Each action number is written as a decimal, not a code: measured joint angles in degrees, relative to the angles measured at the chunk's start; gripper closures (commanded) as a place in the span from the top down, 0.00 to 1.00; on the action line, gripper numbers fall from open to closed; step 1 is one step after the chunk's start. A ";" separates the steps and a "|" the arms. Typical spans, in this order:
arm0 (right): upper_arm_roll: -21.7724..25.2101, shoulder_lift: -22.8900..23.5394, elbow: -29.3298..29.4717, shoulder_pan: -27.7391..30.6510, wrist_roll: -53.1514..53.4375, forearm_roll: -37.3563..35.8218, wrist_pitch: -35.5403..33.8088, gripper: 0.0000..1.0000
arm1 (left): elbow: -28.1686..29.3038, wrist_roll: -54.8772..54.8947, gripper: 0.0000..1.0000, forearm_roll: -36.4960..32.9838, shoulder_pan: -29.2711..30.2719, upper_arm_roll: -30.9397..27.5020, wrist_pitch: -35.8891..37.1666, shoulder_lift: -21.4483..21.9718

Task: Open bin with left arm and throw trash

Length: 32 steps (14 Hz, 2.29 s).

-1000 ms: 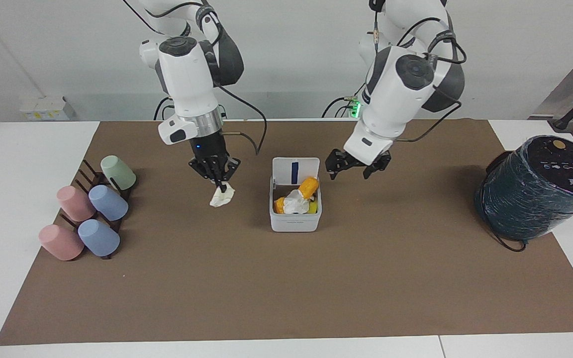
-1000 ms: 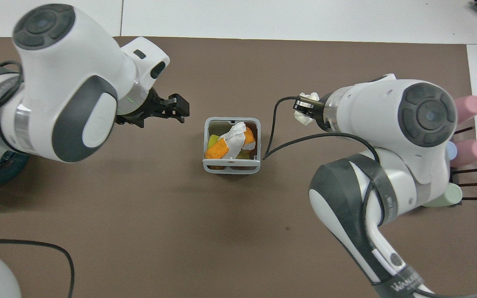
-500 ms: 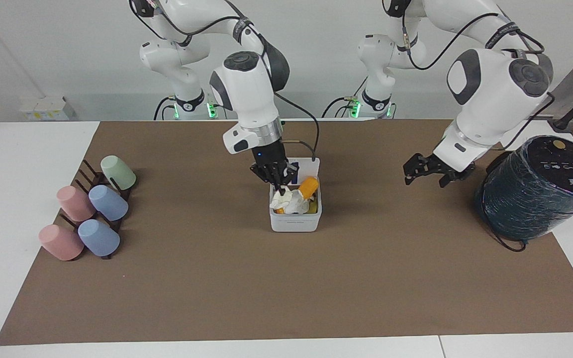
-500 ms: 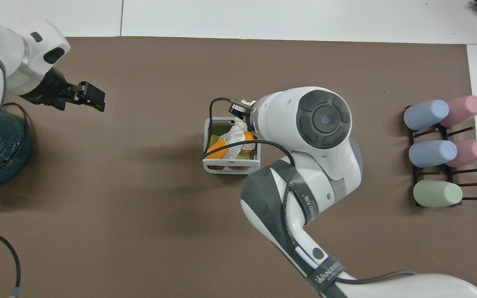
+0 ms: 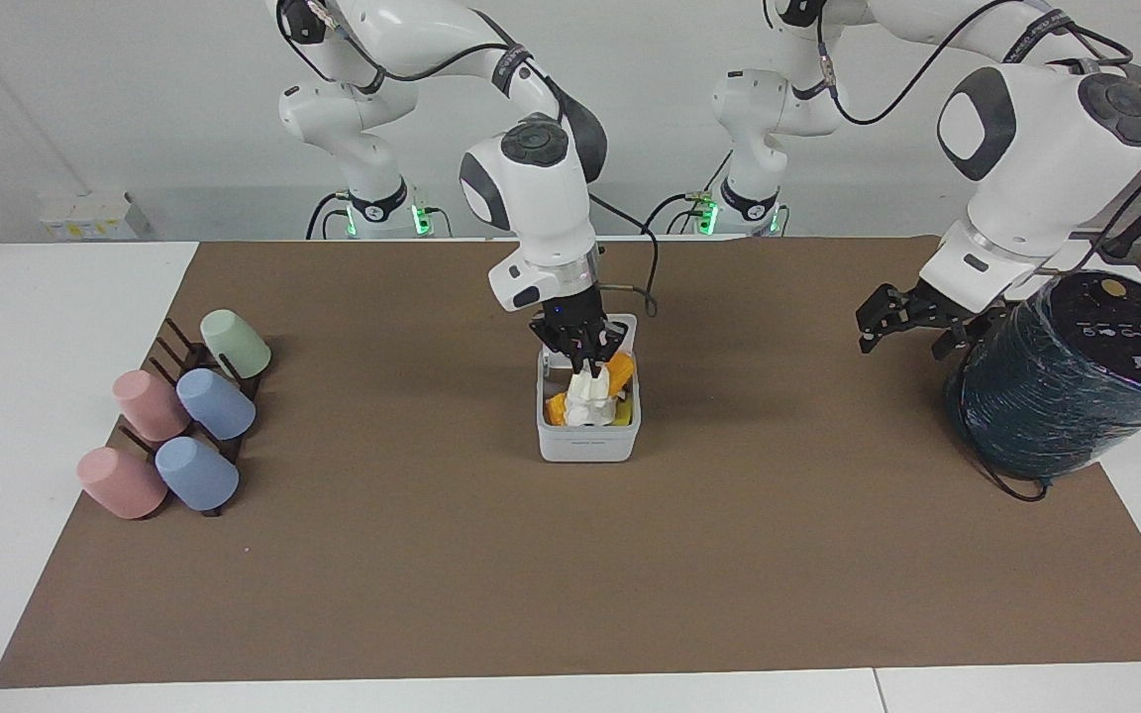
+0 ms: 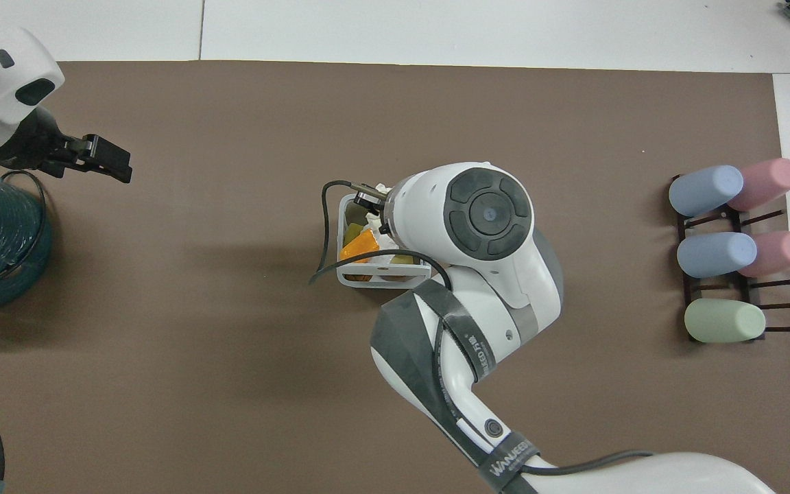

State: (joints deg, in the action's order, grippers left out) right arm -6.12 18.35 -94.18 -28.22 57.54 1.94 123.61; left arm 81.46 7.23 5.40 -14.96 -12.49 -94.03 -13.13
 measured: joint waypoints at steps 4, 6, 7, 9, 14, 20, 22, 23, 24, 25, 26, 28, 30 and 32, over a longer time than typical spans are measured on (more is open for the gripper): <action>0.80 -0.92 1.15 0.35 0.01 -0.02 -2.25 1.00 | 0.01 0.00 1.00 -2.43 -0.01 0.10 0.49 0.70; 1.02 -2.16 1.79 1.21 -0.44 -0.39 -2.72 1.00 | 0.01 0.00 1.00 -2.47 -0.01 0.10 1.13 1.11; 1.09 -3.34 1.84 2.48 -1.56 -0.86 -3.06 1.00 | 0.01 0.00 1.00 -2.47 -0.01 0.13 1.64 1.31; 1.21 -6.34 1.49 6.82 -7.95 -1.08 -4.95 1.00 | 0.18 0.00 1.00 -2.48 -0.05 0.23 2.51 1.70; 1.48 -12.94 -0.85 19.11 -27.85 -1.73 -11.04 1.00 | 1.65 -0.01 1.00 -2.48 -0.28 0.34 2.80 2.69; 1.45 -15.95 -0.91 26.00 -33.67 -4.91 -19.22 1.00 | 2.54 -0.01 1.00 -2.48 -0.29 0.37 2.83 3.22; 1.47 -16.93 -0.90 28.15 -35.93 -4.90 -21.59 1.00 | 2.89 -0.01 1.00 -2.48 -0.29 0.38 2.83 3.45; 1.47 -17.23 -0.85 28.50 -36.60 -4.90 -22.59 1.00 | 2.98 -0.01 1.00 -2.48 -0.29 0.38 2.83 3.54; 1.45 -17.38 -0.62 28.56 -36.88 -4.90 -23.66 1.00 | 3.05 -0.01 1.00 -2.48 -0.29 0.38 2.83 3.58; 1.41 -17.41 -0.18 28.55 -37.14 -4.92 -25.20 1.00 | 3.16 -0.01 1.00 -2.48 -0.29 0.39 2.83 3.60; 1.40 -17.44 0.26 28.56 -38.07 -4.96 -26.76 1.00 | 3.27 -0.01 1.00 -2.48 -0.29 0.41 2.83 3.64; 1.39 -17.52 0.60 28.56 -40.32 -5.00 -28.13 1.00 | 3.46 -0.01 1.00 -2.48 -0.29 0.43 2.82 3.80; 1.29 -17.53 0.60 28.54 -41.21 -5.00 -28.50 1.00 | 3.64 -0.03 1.00 -2.54 -0.24 0.28 2.82 4.01; 1.11 -17.53 0.59 28.43 -41.30 -5.00 -28.92 1.00 | 3.68 -0.03 1.00 -2.57 -0.09 0.02 2.82 4.06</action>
State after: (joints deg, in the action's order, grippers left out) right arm -5.01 0.82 -93.59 0.22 16.24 -3.07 94.69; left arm 85.13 7.20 2.83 -15.05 -12.46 -91.21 -9.06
